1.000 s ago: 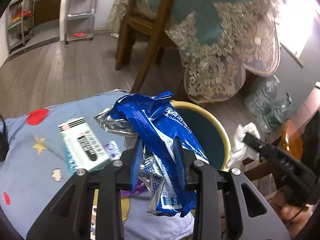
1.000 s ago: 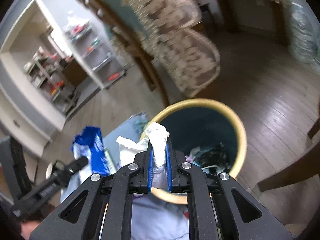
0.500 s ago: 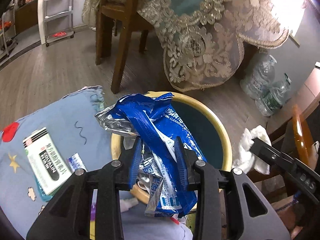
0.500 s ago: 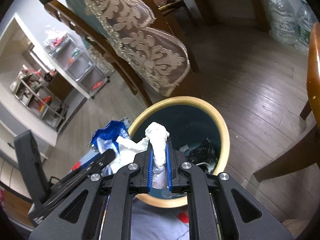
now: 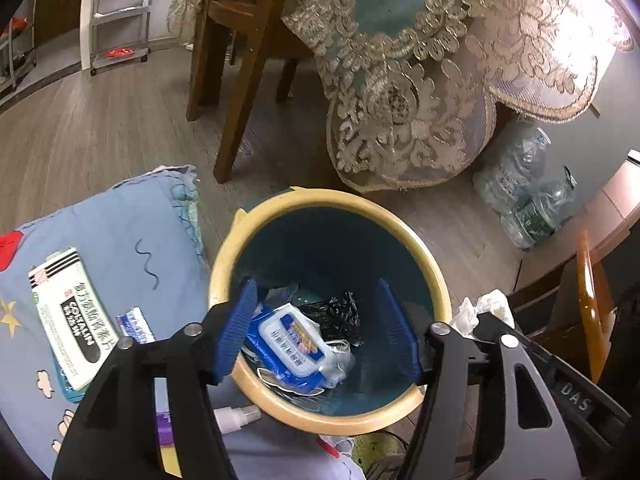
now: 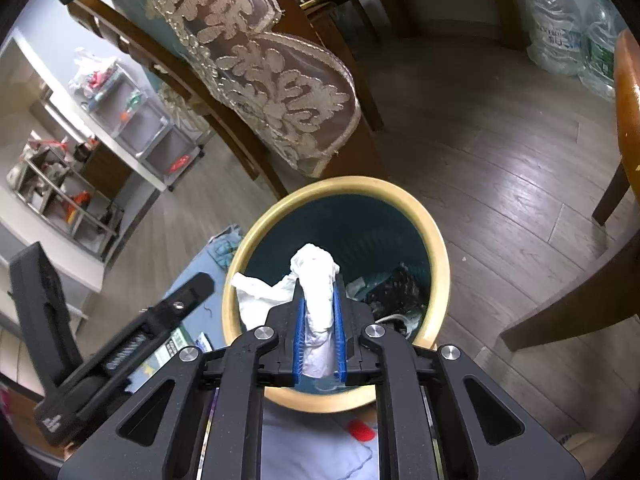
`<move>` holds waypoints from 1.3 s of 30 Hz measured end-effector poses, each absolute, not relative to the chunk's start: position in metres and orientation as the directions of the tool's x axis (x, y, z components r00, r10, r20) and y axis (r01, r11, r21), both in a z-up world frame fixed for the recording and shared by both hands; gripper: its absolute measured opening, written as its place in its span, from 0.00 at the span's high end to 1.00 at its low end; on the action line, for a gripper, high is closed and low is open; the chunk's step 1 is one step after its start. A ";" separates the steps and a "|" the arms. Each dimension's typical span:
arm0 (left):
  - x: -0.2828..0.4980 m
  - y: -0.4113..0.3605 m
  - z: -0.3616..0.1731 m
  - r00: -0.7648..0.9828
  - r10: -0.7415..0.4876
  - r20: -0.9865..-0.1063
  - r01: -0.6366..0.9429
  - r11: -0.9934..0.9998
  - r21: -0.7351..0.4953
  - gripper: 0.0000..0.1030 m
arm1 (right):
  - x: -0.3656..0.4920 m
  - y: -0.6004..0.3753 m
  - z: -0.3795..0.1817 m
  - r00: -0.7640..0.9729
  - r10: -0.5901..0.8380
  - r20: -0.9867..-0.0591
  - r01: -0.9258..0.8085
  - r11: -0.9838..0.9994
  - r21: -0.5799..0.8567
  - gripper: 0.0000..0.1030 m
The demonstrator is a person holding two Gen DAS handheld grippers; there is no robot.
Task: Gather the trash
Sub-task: 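Open the left gripper to drop the wipes while the right gripper releases the tissue into the bin, then grasp the white Coltalin medicine box with the left gripper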
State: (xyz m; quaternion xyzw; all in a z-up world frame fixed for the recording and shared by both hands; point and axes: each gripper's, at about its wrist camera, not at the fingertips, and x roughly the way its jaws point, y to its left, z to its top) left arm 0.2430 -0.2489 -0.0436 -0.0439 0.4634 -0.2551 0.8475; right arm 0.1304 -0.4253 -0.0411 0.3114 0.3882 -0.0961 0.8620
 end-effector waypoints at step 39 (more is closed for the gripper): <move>0.279 -0.074 -0.083 0.459 -0.190 -0.868 -0.004 0.976 -0.216 0.16 | 0.151 -0.346 -0.038 0.629 0.213 -0.748 0.146 0.912 0.382 0.29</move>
